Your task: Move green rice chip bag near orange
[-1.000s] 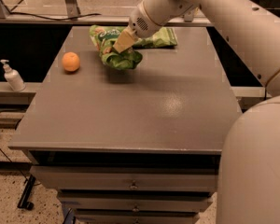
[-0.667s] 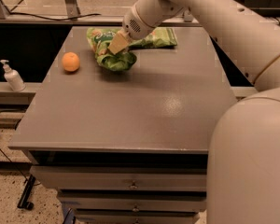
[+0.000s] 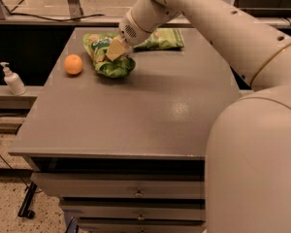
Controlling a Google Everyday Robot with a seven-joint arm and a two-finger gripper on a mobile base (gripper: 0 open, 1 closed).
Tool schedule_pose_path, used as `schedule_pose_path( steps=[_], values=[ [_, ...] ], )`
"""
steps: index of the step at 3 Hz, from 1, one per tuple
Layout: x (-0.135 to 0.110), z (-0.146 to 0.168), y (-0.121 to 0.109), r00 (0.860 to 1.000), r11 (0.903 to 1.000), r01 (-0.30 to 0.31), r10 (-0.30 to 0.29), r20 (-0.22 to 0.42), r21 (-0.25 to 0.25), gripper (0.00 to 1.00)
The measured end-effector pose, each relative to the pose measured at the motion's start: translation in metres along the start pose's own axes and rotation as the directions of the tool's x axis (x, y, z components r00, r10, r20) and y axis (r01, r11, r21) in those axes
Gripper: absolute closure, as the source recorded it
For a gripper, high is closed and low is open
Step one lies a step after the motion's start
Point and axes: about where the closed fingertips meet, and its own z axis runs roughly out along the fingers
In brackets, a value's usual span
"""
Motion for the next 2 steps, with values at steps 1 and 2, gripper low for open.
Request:
schedule_pose_path(
  steps=[1,2],
  values=[
    [0.0025,0.0083,0.006,1.0,1.0,0.002,-0.002,-0.017,-0.009,1.0],
    [0.0032,0.0125,0.0119,1.0,0.9996,-0.001,0.001,-0.021,-0.027,0.82]
  ],
)
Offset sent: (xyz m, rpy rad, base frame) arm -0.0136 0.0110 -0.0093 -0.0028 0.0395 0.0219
